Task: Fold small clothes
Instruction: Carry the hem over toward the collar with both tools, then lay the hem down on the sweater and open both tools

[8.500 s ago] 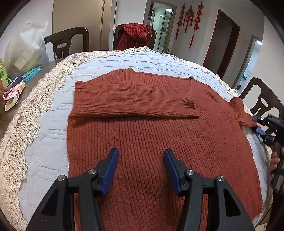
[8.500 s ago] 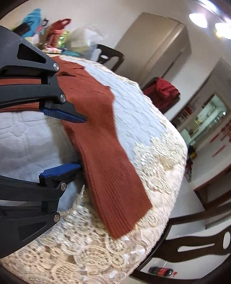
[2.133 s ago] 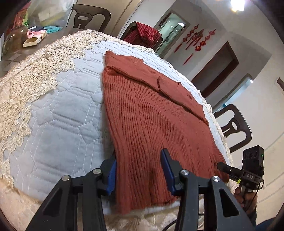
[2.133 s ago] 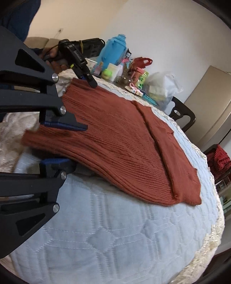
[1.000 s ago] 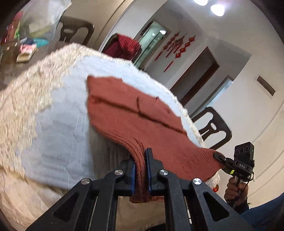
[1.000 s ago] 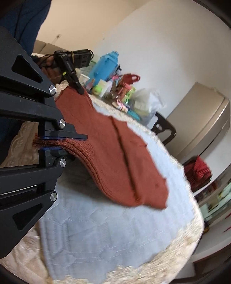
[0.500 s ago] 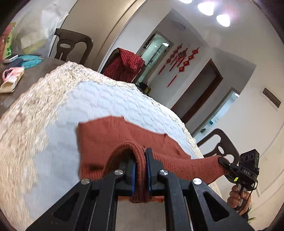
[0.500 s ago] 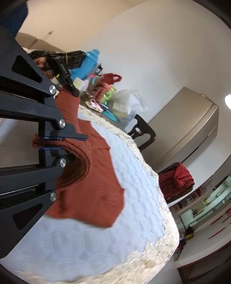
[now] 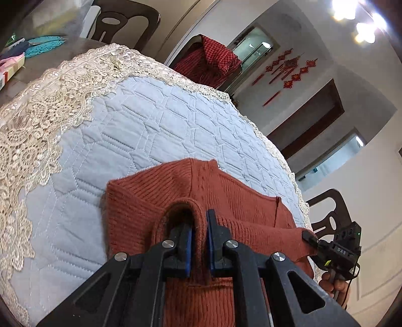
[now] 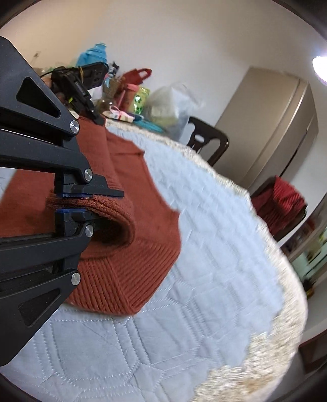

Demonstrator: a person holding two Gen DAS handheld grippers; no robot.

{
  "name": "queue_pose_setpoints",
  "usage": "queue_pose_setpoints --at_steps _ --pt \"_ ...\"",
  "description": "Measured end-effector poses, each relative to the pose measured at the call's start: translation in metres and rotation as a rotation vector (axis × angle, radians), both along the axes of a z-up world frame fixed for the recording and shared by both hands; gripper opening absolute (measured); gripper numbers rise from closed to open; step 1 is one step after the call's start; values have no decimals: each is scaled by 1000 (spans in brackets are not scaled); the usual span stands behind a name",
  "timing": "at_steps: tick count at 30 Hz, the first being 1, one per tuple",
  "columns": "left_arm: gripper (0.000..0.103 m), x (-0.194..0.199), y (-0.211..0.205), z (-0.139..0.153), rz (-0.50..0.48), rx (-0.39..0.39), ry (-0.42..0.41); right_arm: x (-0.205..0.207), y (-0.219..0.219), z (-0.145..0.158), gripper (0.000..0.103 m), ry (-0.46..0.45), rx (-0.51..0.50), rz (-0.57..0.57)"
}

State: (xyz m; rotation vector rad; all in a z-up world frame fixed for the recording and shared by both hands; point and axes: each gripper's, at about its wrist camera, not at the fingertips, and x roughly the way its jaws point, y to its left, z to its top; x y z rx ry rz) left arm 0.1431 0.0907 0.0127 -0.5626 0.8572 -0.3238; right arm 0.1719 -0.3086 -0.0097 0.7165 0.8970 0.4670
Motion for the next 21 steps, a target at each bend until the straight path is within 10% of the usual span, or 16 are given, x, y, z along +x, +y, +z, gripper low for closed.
queue_pose_setpoints --at_steps 11,16,21 --pt "13 34 -3 -6 3 5 52 30 -9 -7 13 62 42 -47" --pt "47 27 6 7 45 -15 -13 32 -5 6 53 -2 78 -25" --pt "50 16 16 22 90 4 -59 26 -15 17 53 -66 100 -55"
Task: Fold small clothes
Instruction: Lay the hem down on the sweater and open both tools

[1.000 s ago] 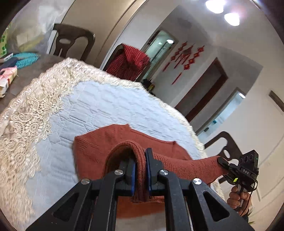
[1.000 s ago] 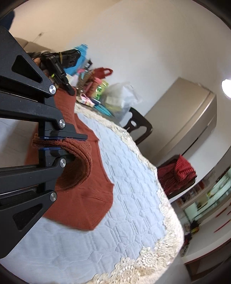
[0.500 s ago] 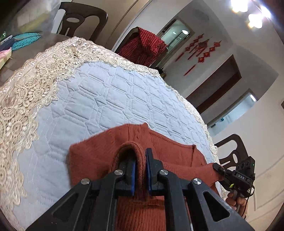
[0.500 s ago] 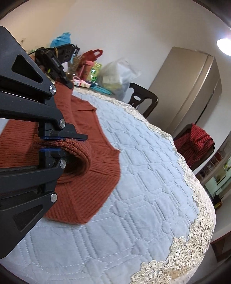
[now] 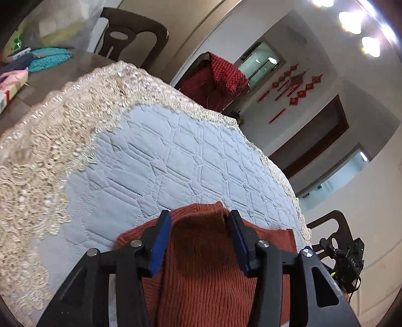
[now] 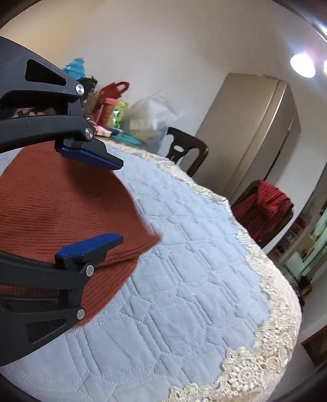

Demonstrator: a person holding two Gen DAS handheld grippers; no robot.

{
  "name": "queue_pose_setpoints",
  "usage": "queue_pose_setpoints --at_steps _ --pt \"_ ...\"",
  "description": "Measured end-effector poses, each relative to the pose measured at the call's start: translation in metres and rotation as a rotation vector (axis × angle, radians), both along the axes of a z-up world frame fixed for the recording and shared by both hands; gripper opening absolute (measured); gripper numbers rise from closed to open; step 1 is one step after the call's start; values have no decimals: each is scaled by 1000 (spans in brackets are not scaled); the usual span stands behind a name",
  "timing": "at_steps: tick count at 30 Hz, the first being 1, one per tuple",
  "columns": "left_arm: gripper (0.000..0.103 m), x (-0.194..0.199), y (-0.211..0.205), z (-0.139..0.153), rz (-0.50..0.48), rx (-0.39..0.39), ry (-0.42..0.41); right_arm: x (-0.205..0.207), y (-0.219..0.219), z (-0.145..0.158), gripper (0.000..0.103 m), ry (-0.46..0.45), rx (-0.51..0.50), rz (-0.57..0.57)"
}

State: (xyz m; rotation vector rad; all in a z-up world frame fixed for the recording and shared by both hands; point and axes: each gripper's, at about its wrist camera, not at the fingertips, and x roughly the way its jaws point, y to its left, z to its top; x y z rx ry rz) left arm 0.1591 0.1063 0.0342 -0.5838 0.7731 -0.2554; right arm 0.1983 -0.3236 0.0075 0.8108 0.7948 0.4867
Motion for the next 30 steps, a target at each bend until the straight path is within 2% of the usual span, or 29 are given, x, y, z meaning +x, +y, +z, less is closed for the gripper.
queue_pose_setpoints --at_steps 5,7,12,13,15,17,19,23,25,27,28,29,30 --pt "50 -22 -13 7 -56 68 -41 -16 6 5 51 -42 -109 13" --pt "50 -28 -21 3 -88 103 -33 -21 12 2 46 -33 -156 30" --pt "49 -31 -34 -18 -119 239 6 -35 22 -9 42 -17 -278 82" --pt "49 -34 -33 -19 -120 244 -11 -34 20 -15 27 -7 -306 84" --pt "49 -38 -33 -15 -115 265 -10 -33 10 -19 8 11 -334 54" --pt "49 -46 -32 -10 -108 270 -14 -39 5 -14 8 11 -339 30" --pt "49 -56 -34 -4 -117 278 -34 -51 12 -2 8 -26 -437 19" --pt "49 -79 -48 3 -162 312 -85 -81 31 11 8 -108 -513 64" --pt "49 -83 -53 -2 -169 344 -84 -92 35 6 8 -112 -549 70" --pt "49 -83 -53 -17 -163 360 -32 -93 32 -8 8 -63 -567 66" --pt "49 -83 -50 -22 -164 339 -14 -94 25 -16 8 -33 -554 54" --pt "49 -86 -47 -19 -157 323 -26 -96 17 -18 8 -31 -490 41" --pt "49 -87 -45 -17 -149 322 -28 -98 10 -16 8 -23 -469 25"
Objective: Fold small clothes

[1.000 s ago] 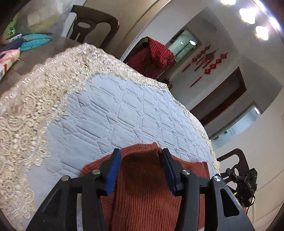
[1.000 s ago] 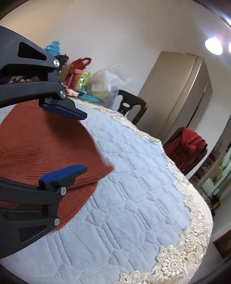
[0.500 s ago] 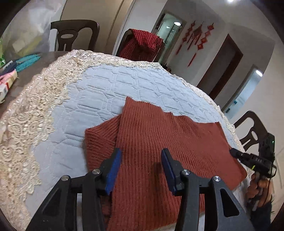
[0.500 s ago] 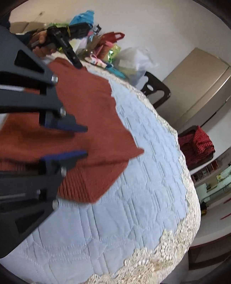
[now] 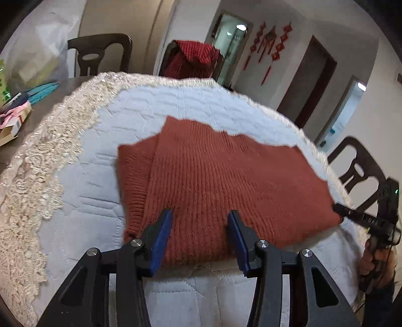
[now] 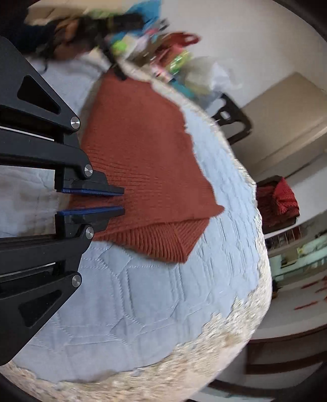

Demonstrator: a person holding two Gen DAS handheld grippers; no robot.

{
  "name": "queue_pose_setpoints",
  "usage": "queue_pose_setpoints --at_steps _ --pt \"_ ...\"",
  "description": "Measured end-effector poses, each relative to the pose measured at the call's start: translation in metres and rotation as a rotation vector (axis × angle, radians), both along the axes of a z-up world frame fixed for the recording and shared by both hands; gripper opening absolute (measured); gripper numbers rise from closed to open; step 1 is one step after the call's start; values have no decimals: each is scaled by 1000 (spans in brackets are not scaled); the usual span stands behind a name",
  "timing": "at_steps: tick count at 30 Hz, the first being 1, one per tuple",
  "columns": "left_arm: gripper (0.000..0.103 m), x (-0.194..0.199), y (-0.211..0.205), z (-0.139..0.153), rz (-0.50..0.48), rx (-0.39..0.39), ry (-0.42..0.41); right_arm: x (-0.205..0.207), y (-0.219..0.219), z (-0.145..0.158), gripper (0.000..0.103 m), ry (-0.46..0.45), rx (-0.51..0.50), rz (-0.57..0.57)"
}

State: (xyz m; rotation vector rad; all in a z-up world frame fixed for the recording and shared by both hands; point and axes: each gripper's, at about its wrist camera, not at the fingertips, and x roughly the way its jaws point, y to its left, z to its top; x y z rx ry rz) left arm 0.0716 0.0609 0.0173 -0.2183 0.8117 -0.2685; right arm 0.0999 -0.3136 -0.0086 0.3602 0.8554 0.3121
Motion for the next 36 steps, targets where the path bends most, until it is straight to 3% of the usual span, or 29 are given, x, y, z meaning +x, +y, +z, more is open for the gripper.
queue_pose_setpoints --at_steps 5,9,13,16,18,22,24,26,29,33,36 --pt "49 -10 -21 11 -26 72 -15 -11 9 13 8 -15 -93 -18" --pt "49 -15 -55 19 -115 46 -27 -19 44 24 8 -61 -103 76" --pt "49 -11 -87 12 -170 49 -14 -11 81 16 8 -61 -109 167" --pt "49 -4 -103 -5 -169 122 49 -1 93 -4 8 4 -138 200" --pt "49 -10 -109 -2 -175 173 19 -6 89 -1 8 -9 -114 195" --pt "49 -17 -99 7 -154 153 -1 -18 76 14 8 -72 -110 175" --pt "49 -16 -87 9 -111 147 -28 -18 64 13 9 -66 -100 130" --pt "49 -10 -71 0 -79 129 7 -15 46 0 9 -11 -103 62" --pt "49 -11 -58 -2 -93 72 18 -14 34 -5 8 15 -8 68" --pt "49 -13 -47 12 -60 67 -47 -17 32 13 9 -57 11 58" --pt "49 -3 -29 7 12 60 -18 -9 21 9 9 -45 20 2"
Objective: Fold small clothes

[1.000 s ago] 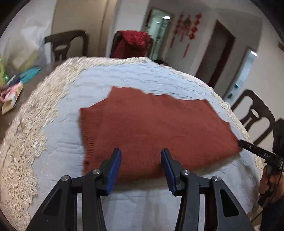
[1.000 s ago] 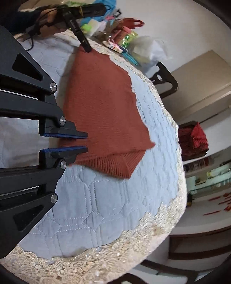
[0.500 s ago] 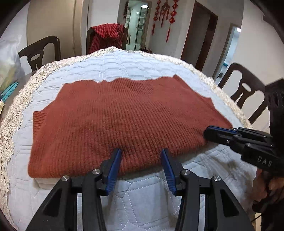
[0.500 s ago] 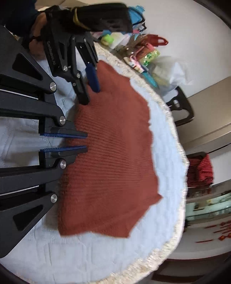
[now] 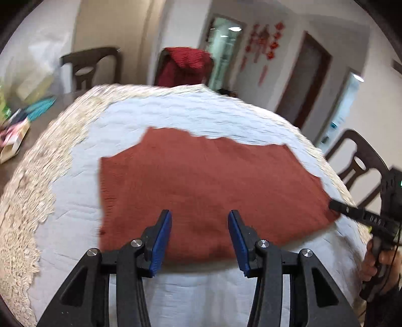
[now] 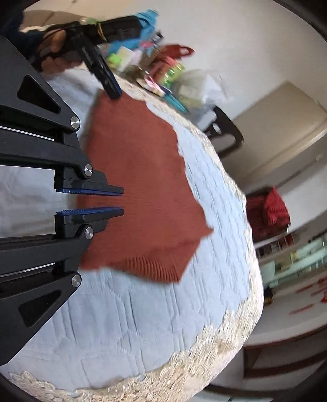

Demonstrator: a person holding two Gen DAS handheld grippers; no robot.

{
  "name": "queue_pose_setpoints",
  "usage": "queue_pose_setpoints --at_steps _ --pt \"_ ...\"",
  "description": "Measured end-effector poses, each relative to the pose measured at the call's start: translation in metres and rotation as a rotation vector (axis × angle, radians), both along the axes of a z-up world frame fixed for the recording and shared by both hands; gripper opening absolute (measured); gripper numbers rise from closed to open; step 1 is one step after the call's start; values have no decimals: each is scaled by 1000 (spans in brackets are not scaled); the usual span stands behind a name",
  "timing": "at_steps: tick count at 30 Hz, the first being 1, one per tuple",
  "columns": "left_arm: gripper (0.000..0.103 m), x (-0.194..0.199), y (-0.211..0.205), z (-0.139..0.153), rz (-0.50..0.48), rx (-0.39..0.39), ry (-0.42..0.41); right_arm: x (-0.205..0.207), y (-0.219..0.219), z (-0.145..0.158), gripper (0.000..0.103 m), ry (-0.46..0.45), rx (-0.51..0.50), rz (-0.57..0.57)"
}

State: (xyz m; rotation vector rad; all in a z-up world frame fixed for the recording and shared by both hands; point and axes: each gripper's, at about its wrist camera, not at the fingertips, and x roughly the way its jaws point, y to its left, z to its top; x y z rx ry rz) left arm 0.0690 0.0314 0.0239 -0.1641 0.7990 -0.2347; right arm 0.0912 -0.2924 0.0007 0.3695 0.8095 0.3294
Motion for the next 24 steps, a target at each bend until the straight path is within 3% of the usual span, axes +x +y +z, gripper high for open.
queue_pose_setpoints --at_steps 2,4,8,13,16,18,21,24 --pt "49 3 15 -8 32 -11 29 8 -8 -13 9 69 -29 -55" --pt "49 1 21 -8 24 -46 28 7 -17 -14 8 66 42 -62" --pt "49 8 15 3 22 -12 1 10 -14 -4 9 46 10 -70" --pt "49 45 4 13 11 16 -19 42 2 9 9 20 -11 -33" --pt "49 72 5 3 38 51 7 63 7 3 9 46 -14 -20" --pt "49 80 13 -12 64 32 48 69 5 -8 9 62 -36 -42" --pt "49 71 18 -10 59 3 27 71 -14 -18 9 74 79 -76" --pt "50 73 12 0 41 -4 24 69 -12 -9 9 65 47 -99"
